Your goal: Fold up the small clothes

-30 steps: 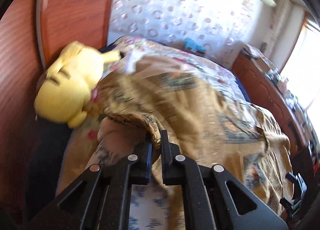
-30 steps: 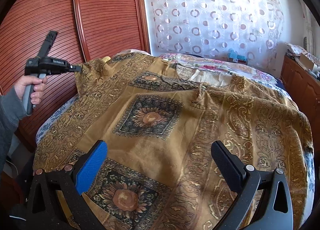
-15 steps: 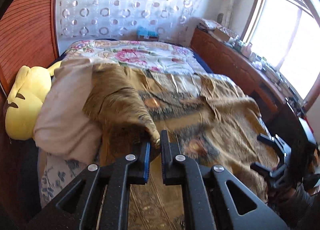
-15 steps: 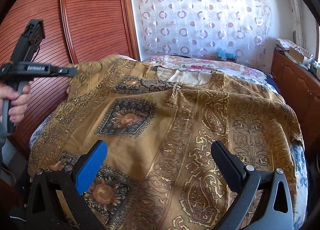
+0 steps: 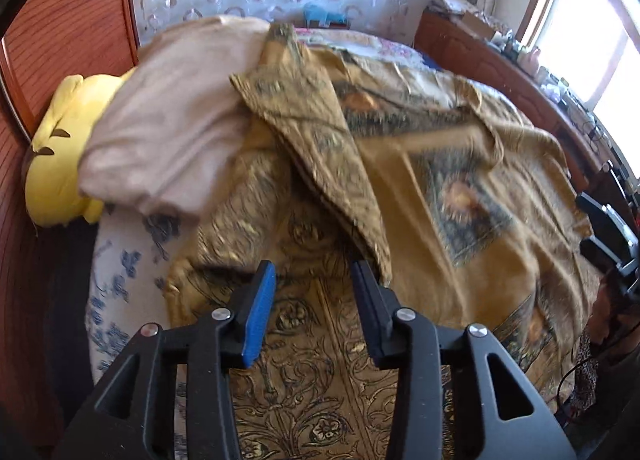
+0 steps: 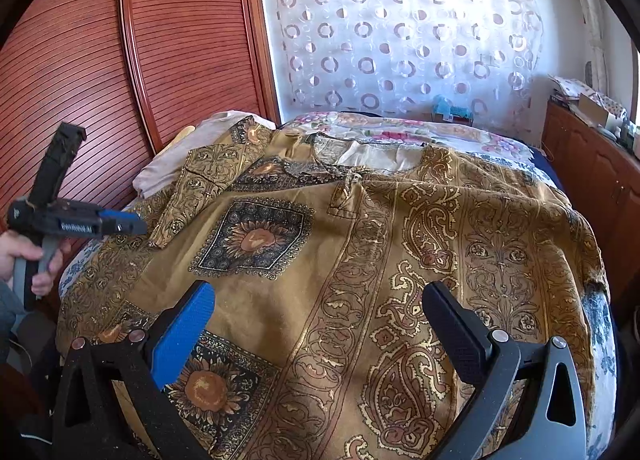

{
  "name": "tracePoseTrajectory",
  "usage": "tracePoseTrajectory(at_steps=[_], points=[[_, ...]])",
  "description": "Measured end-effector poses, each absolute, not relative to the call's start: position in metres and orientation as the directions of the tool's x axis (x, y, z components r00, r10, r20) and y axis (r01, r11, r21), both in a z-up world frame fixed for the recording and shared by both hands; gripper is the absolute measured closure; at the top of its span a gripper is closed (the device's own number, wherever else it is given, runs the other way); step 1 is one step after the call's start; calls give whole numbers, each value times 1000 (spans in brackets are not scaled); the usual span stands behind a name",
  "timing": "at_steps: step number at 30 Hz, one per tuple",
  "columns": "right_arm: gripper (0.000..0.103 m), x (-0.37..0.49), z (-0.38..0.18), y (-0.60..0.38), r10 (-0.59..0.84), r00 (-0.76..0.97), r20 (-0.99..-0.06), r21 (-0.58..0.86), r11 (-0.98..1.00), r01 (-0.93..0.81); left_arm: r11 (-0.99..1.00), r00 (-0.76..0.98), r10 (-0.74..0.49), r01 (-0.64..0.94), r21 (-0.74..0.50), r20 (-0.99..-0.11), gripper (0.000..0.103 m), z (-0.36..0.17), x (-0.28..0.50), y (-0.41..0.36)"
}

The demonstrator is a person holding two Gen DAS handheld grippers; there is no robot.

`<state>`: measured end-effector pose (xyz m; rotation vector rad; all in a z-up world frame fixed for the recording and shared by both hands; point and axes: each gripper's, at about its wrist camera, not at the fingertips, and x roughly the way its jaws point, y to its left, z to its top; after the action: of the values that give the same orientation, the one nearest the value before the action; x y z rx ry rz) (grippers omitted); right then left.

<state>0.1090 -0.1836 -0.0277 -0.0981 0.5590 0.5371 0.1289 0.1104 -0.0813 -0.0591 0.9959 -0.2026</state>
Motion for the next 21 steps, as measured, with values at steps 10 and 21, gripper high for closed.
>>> tracePoseTrajectory(at_steps=[10, 21], points=[[0, 111, -23, -181, 455, 714, -533, 35, 854, -518, 974, 583, -156, 224, -27, -797, 25, -96, 112, 81], [0, 120, -10, -171, 460, 718, -522, 9, 845, -535, 981, 631, -124, 194, 2, -766, 20, -101, 105, 79]])
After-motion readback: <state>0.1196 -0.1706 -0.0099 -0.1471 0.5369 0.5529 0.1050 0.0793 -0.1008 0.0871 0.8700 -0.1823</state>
